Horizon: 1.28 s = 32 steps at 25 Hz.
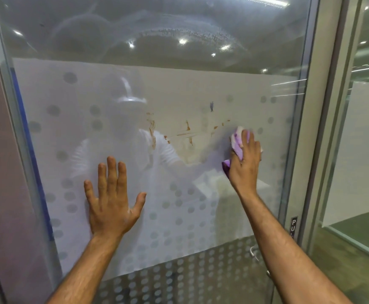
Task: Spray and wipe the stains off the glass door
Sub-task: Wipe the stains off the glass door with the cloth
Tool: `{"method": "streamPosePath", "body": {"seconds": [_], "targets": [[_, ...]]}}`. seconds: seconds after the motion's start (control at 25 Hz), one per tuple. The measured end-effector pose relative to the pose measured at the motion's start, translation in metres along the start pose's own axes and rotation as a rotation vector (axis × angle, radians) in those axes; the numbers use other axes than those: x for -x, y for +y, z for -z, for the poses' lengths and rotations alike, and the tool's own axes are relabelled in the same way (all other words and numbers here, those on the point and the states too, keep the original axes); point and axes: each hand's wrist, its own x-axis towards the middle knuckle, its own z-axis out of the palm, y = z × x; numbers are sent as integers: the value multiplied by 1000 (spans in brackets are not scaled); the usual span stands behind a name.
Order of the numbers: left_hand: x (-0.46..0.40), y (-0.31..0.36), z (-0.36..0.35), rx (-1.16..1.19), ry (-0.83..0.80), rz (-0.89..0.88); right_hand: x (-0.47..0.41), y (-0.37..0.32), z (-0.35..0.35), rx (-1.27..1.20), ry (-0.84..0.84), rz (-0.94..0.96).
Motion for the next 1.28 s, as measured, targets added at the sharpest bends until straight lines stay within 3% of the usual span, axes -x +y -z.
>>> {"method": "streamPosePath", "body": {"seconds": [0.28, 0.52, 0.76, 1.0, 1.28], "targets": [[-1, -1, -3, 8, 7, -4, 63, 24, -25, 302, -217, 192], [-3, 0, 5, 51, -30, 3, 82, 63, -5, 452, -348, 307], [-1, 0, 3, 65, -15, 4, 11, 39, 17, 137, -143, 47], [0, 1, 0, 24, -2, 1, -74, -18, 9, 117, -71, 131], [-1, 2, -3, 30, 5, 18, -70, -37, -21, 298, -11, 325]]}}
